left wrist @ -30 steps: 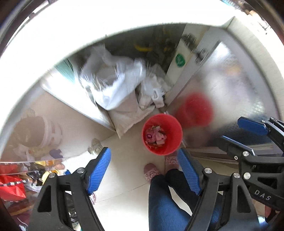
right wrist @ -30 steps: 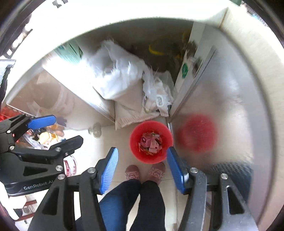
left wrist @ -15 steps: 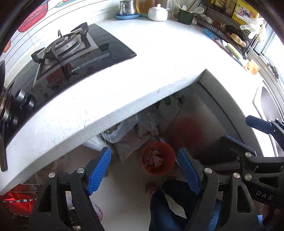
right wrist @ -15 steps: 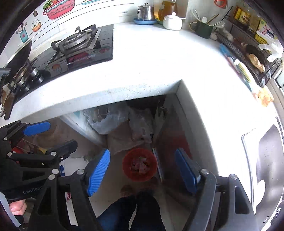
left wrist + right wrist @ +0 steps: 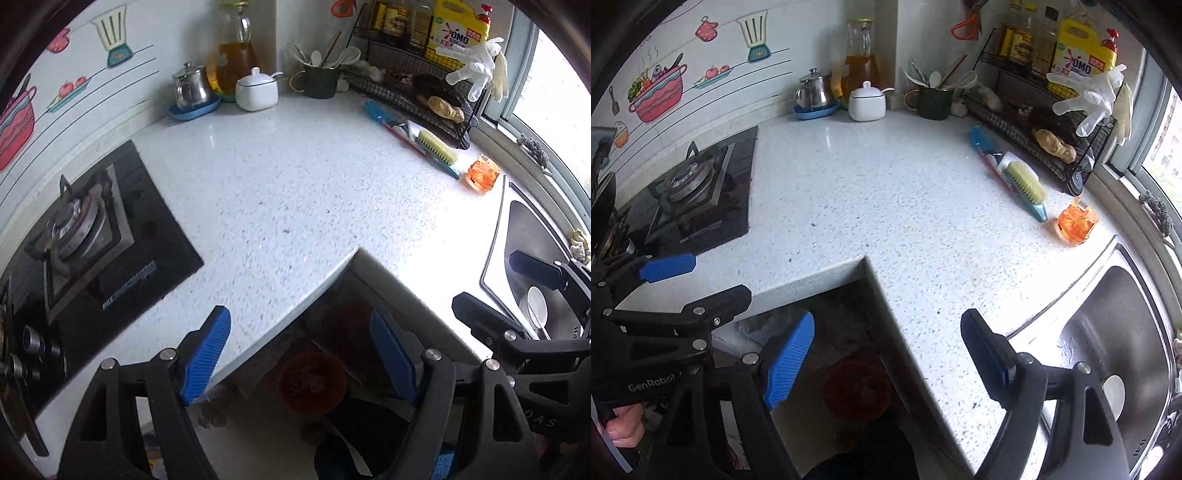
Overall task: Collect trash
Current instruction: 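Raise both grippers back up over the counter, then reach the right gripper to the yellow-bristle scrub brush and grasp it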
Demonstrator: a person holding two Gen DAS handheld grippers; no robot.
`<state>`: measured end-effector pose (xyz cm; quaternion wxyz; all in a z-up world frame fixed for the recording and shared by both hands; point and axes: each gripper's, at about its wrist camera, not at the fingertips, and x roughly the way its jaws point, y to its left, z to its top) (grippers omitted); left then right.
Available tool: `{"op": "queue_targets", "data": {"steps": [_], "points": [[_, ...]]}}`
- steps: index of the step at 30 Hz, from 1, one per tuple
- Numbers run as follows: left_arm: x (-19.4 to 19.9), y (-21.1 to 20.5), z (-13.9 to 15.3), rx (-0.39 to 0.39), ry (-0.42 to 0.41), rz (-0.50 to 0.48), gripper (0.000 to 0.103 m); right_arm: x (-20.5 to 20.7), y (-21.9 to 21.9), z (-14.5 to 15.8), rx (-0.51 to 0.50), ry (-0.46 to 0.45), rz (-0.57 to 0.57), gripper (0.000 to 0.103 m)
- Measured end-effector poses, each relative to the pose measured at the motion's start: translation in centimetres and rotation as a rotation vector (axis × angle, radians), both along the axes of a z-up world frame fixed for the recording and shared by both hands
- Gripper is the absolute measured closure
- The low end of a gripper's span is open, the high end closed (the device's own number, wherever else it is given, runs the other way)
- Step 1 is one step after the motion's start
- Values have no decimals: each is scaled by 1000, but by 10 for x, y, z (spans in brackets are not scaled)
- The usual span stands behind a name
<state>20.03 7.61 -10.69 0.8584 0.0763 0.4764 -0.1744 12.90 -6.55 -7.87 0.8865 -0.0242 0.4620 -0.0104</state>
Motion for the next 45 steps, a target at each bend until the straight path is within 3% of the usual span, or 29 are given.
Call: {"op": "queue_targets", "data": {"steps": [7,16,30,42,45], "points": [[53,-57,16,34,-29,-84,27,35,-43,14,39,-31,-111,23],[127,-130,23,5,-9,-142,27,102,-98,30,12,-33,-175,23],[213,-215,-25,18,85,-154,25,188,-175,2,-39,90,-125,23],[250,-232,-60,48,150,-111,25,236,-197,-34,16,213,-11,23],[253,-231,-65,64,157,-111,25,241,-195,-43,20,233,10,31]]}}
